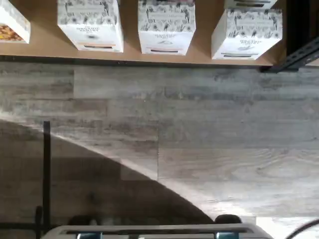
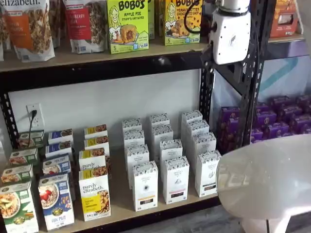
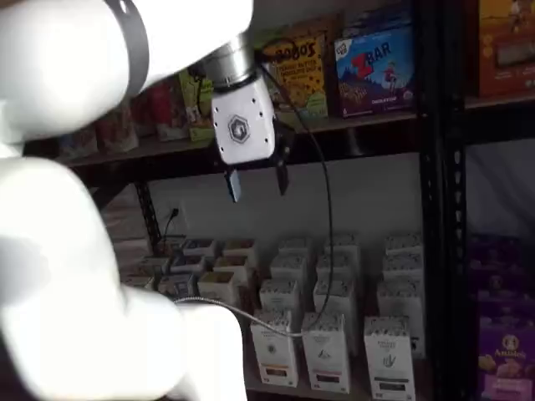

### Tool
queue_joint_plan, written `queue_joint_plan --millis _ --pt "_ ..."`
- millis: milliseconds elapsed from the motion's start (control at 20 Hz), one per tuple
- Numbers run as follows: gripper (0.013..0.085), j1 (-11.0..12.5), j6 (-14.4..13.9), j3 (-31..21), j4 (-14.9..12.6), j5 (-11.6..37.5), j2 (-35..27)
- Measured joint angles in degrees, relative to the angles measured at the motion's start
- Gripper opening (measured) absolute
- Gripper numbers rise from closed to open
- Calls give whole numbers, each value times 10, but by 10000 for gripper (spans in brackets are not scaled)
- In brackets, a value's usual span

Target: Pick up the white box with a green strip in the middle, on the bottom shelf, the sixth box from the left

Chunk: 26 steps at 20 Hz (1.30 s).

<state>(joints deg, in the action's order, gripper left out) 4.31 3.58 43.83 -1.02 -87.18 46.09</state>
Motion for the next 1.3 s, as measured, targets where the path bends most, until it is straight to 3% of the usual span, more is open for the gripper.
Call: queue_joint_plan --millis 250,650,1300 --pt "850 17 18 -61 16 76 -2" --pt "850 24 29 -141 26 192 -50" --pt "850 26 28 -190 12 360 -186"
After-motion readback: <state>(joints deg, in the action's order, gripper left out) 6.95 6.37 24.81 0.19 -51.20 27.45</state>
